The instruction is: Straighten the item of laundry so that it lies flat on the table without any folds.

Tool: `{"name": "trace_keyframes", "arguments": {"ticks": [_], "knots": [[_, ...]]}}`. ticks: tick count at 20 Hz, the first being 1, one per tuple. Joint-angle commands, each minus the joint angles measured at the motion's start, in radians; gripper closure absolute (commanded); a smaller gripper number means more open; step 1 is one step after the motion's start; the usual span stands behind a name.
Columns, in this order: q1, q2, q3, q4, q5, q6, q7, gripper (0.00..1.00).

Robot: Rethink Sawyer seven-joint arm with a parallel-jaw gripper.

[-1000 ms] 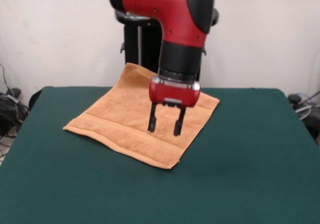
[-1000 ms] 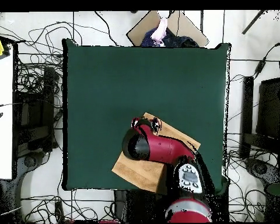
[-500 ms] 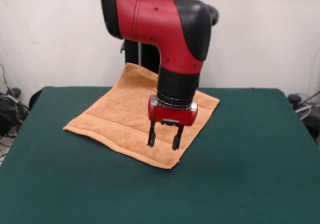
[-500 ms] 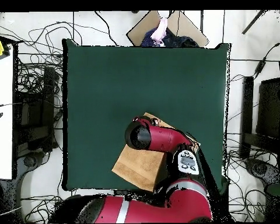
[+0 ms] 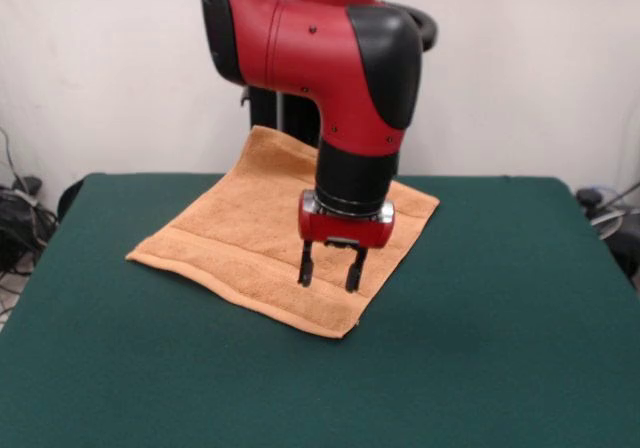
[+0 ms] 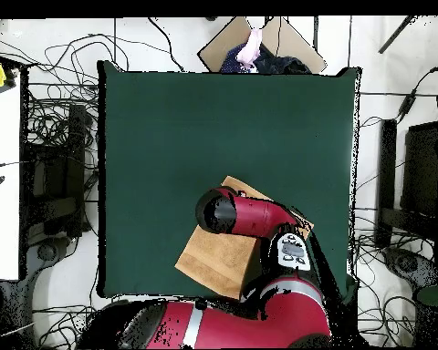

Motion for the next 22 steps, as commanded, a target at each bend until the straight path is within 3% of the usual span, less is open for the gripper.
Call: {"name": "trace_keyframes", "arguments": {"ticks": [1,6,12,13,16,22], "knots": [[-0.011,0.127,0.099,-0.099,-0.049,-0.024,0.053,0.0],[-0.047,0.204,0.123,-0.127,-0.079,-0.067,0.05,0.0],[-0.07,0.224,0.135,-0.098,-0.095,-0.13,0.102,0.0],[-0.08,0.221,0.148,-0.097,-0.107,-0.127,0.095,1.0],[-0.095,0.21,0.171,-0.085,-0.1,-0.116,0.094,1.0],[0.037,0.063,0.123,-0.055,-0.002,-0.006,0.197,1.0]]}}
